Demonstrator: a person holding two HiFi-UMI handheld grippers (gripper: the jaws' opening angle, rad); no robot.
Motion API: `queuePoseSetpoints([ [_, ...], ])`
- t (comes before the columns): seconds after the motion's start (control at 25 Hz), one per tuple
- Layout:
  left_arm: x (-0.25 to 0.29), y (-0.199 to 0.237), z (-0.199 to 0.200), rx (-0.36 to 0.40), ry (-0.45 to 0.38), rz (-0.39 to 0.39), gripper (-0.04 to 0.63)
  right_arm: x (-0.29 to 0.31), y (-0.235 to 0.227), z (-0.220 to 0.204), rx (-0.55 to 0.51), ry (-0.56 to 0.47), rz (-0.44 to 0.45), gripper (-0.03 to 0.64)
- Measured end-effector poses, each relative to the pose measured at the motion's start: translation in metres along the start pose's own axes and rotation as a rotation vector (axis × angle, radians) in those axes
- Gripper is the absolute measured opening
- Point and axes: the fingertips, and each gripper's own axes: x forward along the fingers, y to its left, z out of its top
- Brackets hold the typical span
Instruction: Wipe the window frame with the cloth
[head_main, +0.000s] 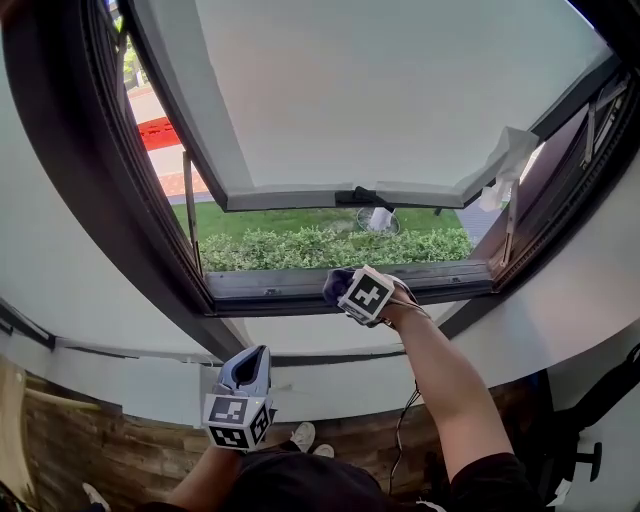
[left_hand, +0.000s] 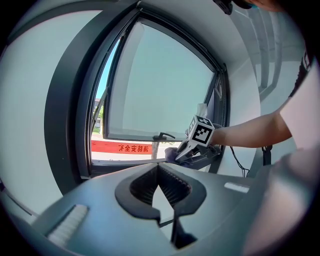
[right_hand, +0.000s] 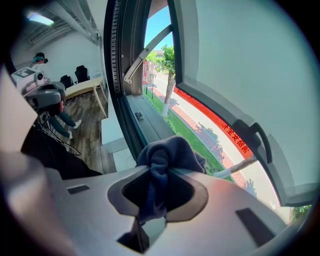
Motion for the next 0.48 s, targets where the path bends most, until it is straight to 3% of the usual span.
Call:
queuePoseSetpoints([
  [0.48,-0.016,0.018,-0.006,-0.023,-0.001,0.054,0.008,0.014,0.014,0.031,-0.045,-0.002,0.033,0.075],
])
